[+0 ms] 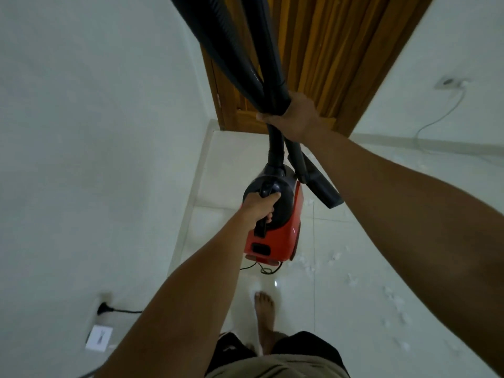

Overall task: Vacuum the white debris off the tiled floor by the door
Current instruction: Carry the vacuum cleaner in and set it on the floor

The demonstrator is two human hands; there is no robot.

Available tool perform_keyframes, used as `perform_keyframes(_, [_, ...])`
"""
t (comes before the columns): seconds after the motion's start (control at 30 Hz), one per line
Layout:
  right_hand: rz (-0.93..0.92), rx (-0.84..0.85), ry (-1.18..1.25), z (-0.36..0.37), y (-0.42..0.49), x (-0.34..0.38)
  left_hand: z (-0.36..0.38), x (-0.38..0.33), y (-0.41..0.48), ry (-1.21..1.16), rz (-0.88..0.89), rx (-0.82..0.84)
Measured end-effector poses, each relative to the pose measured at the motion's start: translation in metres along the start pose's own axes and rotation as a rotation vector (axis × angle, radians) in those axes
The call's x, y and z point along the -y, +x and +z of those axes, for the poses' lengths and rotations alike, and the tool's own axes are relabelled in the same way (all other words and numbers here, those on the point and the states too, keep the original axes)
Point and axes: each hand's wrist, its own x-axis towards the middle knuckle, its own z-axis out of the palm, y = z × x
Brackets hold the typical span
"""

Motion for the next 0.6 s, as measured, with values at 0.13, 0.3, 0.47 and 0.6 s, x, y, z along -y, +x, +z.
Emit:
perform_keyframes(0.13, [0.075,-0.021,-0.034,0.007,-0.074,-0.019,0.035,0.058,-0.042,0.010,-0.033,0.032])
perform_keyframes(0.3, [0.190,0.010,-0.010,0.036,-0.165,-0.049,0.072,0.147,-0.089,0.014,-0.102,0.019])
perform_keyframes(0.47, [0.281,0.065,0.013,0.057,-0.249,-0.091,0.107,0.225,-0.137,0.069,-0.186,0.045])
perform_keyframes(0.6, [0.302,0.140,0.037,0.063,-0.302,-0.114,0.139,0.272,-0.174,0.081,-0.220,0.023])
